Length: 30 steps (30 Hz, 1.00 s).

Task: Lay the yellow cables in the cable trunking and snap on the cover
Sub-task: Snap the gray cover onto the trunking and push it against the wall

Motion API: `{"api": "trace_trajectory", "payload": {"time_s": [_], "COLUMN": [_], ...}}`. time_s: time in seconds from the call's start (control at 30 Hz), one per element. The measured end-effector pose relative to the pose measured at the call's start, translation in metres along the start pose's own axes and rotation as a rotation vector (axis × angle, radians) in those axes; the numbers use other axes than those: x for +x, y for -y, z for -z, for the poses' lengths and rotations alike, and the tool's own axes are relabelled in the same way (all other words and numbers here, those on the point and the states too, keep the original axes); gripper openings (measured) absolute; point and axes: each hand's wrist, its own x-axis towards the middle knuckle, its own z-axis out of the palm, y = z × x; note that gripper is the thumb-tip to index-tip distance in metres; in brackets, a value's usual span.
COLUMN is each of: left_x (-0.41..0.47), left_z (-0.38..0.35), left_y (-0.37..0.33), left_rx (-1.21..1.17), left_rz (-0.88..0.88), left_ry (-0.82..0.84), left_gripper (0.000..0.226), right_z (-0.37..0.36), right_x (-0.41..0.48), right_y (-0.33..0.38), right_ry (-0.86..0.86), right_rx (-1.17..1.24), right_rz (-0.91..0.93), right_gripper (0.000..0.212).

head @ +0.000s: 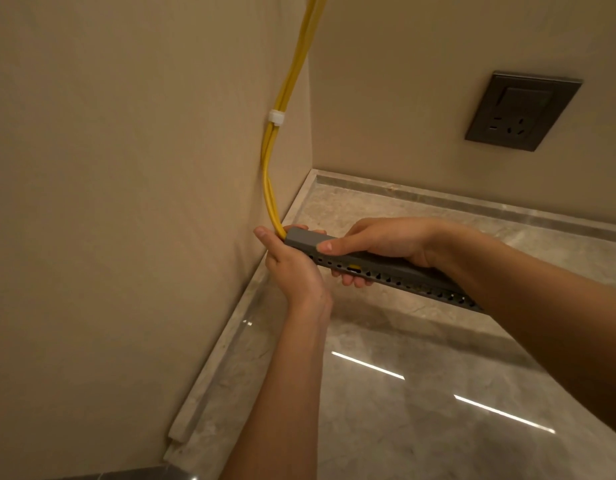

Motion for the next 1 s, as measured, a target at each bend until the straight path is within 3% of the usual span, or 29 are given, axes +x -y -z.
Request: {"api": "trace_trajectory", "payload": {"time_s": [0.23,0.37,0.57,1.0], "left_x": [-0.002,-0.013,-0.017,-0.016], "left_z": [0.008,0.025,0.028,0.029], "left_y": [-0.006,-0.014,-0.022,-0.026], "left_rx": [0.065,0.189,0.322,0.292], "left_rz": [0.171,0.245,0.246,0.211], "left_ry": [0.040,0.126,0.122,0.121], "left_gripper": [0.061,0.036,0.027,0.022], "right_z": [-0.001,-0.003,-0.007,-0.011], "right_x": [0.008,0.013,0.015,0.012], "right_y": [-0.007,-0.013,-0.015,-0.014], "right_ry": [-0.059,-0.116,-0.157,-0.205], "right_rx": [-0.027,-0.089,-0.184,-0.343], "right_rz": [0.032,0.028,0.054,0.151], "right_gripper": [0.044,0.052,0.050,0.047]}}
